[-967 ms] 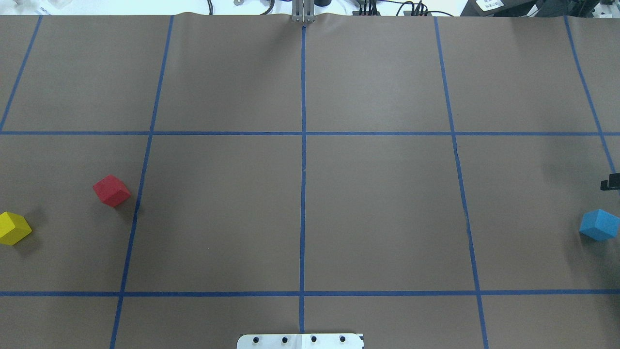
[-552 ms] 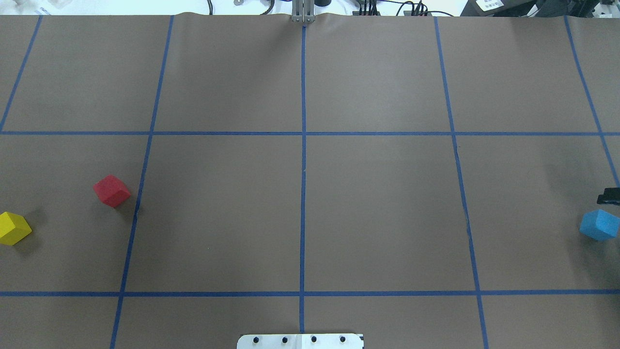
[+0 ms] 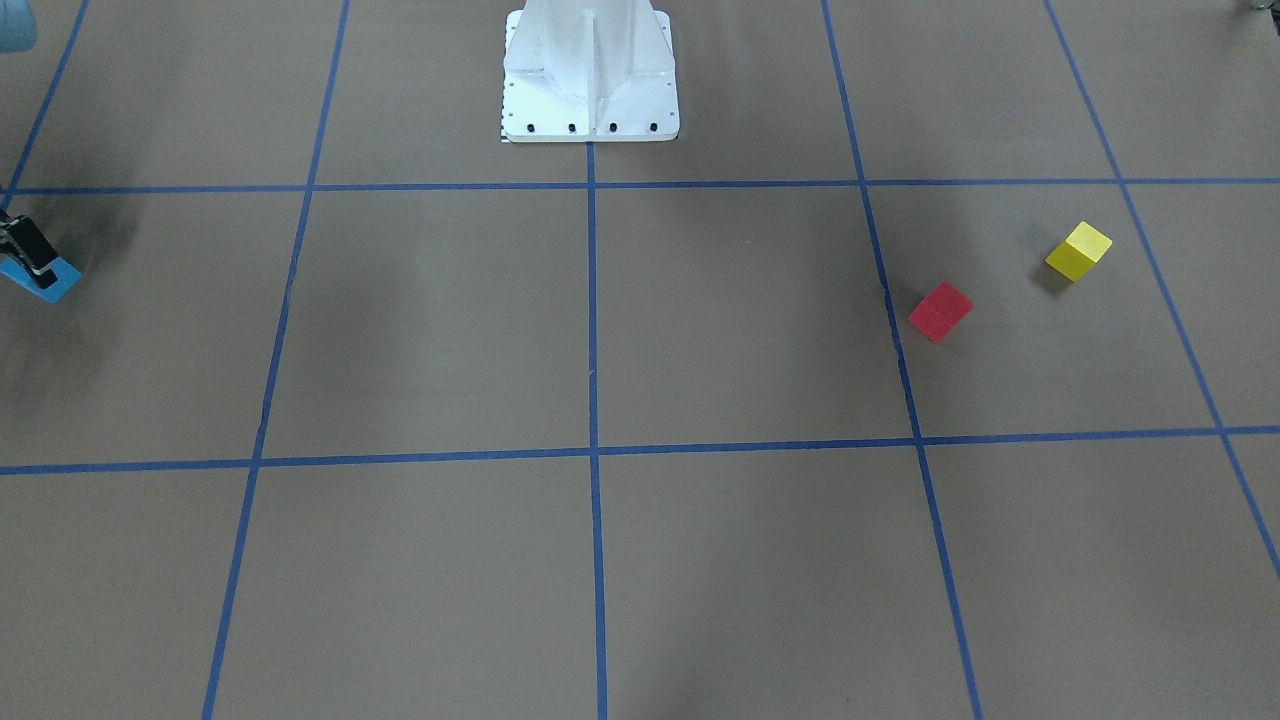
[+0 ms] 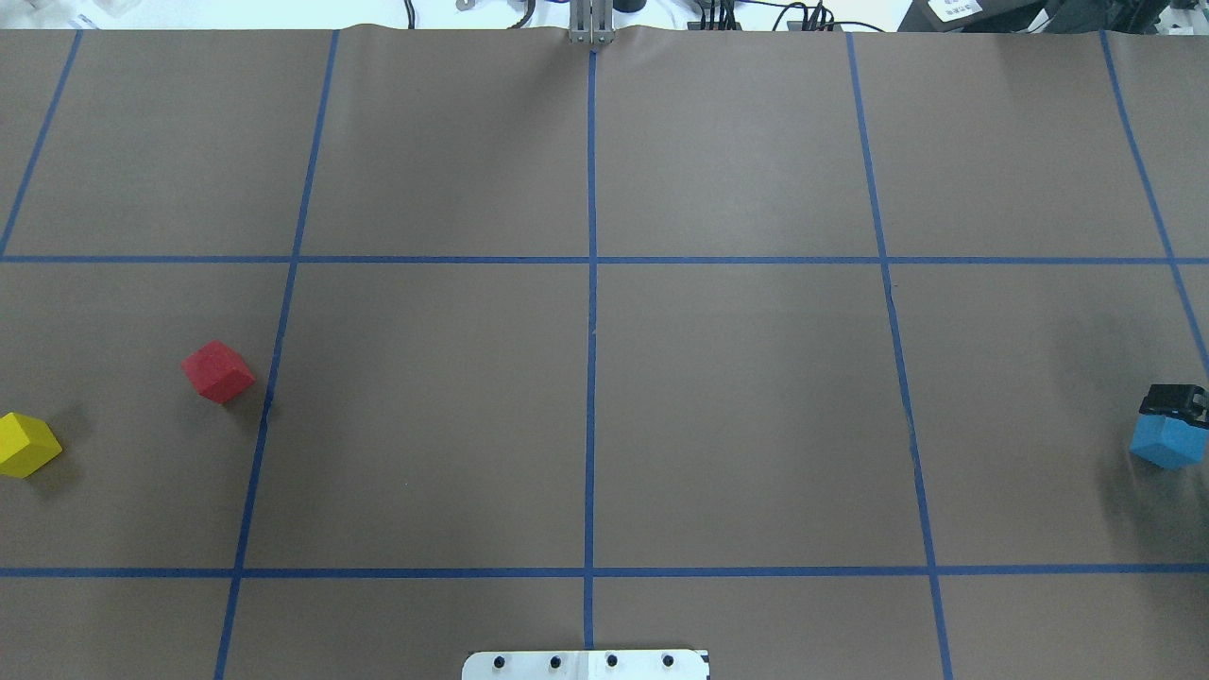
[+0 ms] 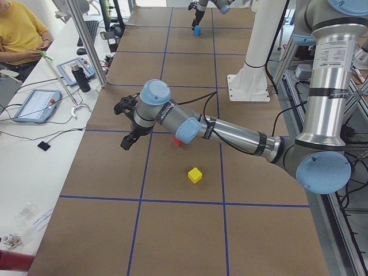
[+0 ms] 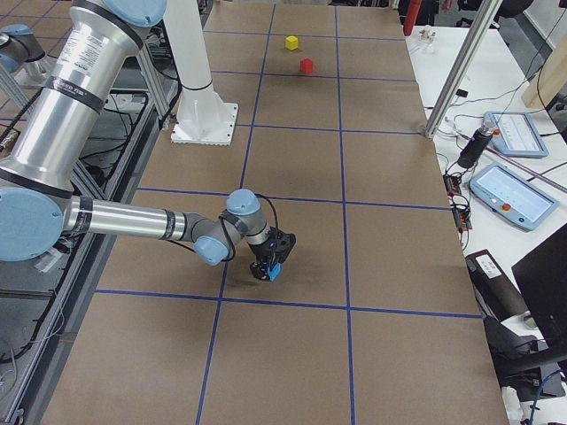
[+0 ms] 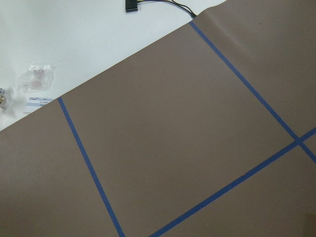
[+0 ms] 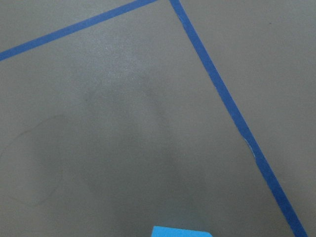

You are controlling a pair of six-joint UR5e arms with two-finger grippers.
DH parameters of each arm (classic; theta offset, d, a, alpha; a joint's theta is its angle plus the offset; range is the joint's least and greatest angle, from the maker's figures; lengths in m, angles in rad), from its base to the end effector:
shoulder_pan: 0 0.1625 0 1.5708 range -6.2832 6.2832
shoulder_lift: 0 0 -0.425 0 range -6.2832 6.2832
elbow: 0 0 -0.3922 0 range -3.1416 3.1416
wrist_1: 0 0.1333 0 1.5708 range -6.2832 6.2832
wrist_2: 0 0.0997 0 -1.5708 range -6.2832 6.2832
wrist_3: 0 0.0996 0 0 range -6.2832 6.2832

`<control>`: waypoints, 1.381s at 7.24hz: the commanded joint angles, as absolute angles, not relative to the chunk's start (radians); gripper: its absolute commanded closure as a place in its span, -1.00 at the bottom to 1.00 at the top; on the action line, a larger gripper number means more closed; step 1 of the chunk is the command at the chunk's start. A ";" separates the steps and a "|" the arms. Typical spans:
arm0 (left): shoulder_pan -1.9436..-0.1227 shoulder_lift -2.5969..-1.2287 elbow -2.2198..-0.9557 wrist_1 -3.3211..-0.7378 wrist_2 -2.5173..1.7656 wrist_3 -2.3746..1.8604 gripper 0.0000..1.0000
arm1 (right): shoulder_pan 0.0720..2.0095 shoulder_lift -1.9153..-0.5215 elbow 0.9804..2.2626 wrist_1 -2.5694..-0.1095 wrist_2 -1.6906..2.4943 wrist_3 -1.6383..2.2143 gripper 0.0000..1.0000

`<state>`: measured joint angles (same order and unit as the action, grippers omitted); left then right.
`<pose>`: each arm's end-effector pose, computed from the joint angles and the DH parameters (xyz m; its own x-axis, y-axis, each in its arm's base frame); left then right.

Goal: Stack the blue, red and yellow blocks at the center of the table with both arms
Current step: 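Lower the right gripper onto the blue cube and close it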

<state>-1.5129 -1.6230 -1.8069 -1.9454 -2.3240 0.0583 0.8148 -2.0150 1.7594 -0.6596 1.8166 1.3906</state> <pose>-0.0349 -0.5244 0.4713 0.7001 0.5075 -0.5023 -0.0866 0.7586 0.6458 -0.1503 -0.3184 0.6612 0.6432 0.4288 0.6343 -0.4967 0.8642 -0.0805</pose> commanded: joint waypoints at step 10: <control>-1.508 -1.621 -1.795 -1.951 -2.324 0.057 -1.00 | 0.746 -1.727 1.821 -0.854 1.792 1.102 1.00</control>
<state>-1.5079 -1.6215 -1.7972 -1.9524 -2.3233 0.0567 0.7416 -1.8524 1.8271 -0.7707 1.7835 1.2043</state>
